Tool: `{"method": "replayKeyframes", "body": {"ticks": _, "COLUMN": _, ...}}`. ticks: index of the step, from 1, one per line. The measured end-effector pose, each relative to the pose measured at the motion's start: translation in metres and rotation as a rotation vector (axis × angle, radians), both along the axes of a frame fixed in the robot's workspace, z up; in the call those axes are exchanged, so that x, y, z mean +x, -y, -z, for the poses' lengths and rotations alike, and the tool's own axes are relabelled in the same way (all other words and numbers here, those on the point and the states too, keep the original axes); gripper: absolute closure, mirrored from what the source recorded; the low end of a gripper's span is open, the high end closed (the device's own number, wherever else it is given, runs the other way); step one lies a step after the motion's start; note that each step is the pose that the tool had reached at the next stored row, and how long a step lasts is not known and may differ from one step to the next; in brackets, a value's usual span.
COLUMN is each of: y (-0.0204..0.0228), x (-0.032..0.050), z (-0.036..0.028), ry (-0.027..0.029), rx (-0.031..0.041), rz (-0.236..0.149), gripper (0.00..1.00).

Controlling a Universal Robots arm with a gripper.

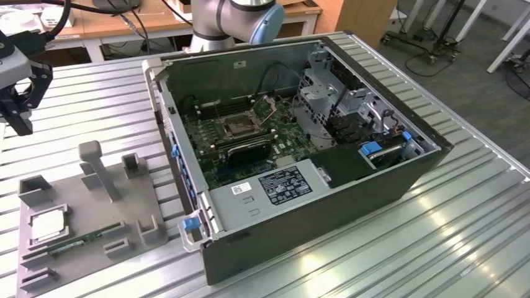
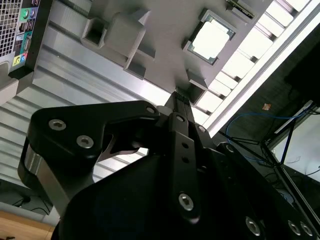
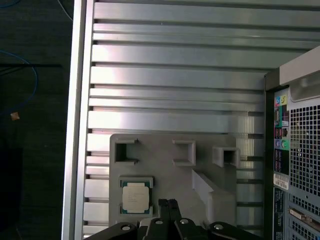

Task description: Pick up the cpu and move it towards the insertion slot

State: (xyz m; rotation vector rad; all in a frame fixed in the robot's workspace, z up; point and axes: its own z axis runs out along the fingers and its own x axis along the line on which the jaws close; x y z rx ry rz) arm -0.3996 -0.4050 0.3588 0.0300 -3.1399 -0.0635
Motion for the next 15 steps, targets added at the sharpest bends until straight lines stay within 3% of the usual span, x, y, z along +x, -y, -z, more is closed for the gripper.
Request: {"method": "replayKeyframes", "body": {"ticks": 15, "y": 0.0001, "x": -0.0036, "z": 0.0001, "ry": 0.0001, "rx": 0.0000, "rz": 0.000, "gripper": 0.89}}
